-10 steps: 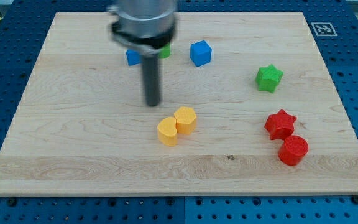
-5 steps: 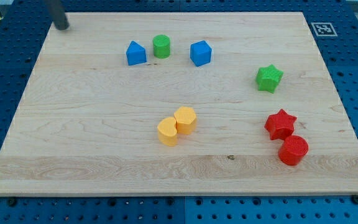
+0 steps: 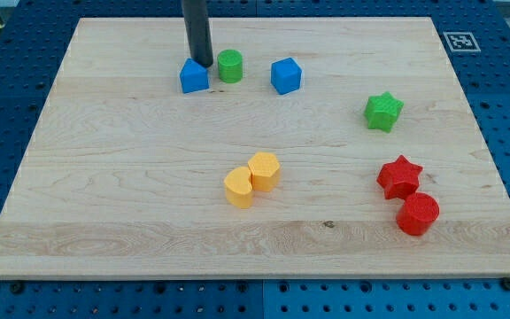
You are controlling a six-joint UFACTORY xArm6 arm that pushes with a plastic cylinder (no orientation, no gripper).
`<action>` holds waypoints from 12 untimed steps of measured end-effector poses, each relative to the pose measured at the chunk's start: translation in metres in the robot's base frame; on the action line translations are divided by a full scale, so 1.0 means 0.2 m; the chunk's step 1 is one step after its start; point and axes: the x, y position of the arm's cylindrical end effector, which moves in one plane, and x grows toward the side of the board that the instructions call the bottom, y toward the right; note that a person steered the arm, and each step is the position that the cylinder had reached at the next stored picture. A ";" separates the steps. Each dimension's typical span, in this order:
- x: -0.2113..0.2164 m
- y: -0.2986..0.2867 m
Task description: Move green circle towards green star
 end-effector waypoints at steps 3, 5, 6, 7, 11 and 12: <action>0.18 0.36; 0.33 0.38; 0.39 0.34; 0.42 0.41; 0.42 0.87; 0.42 0.91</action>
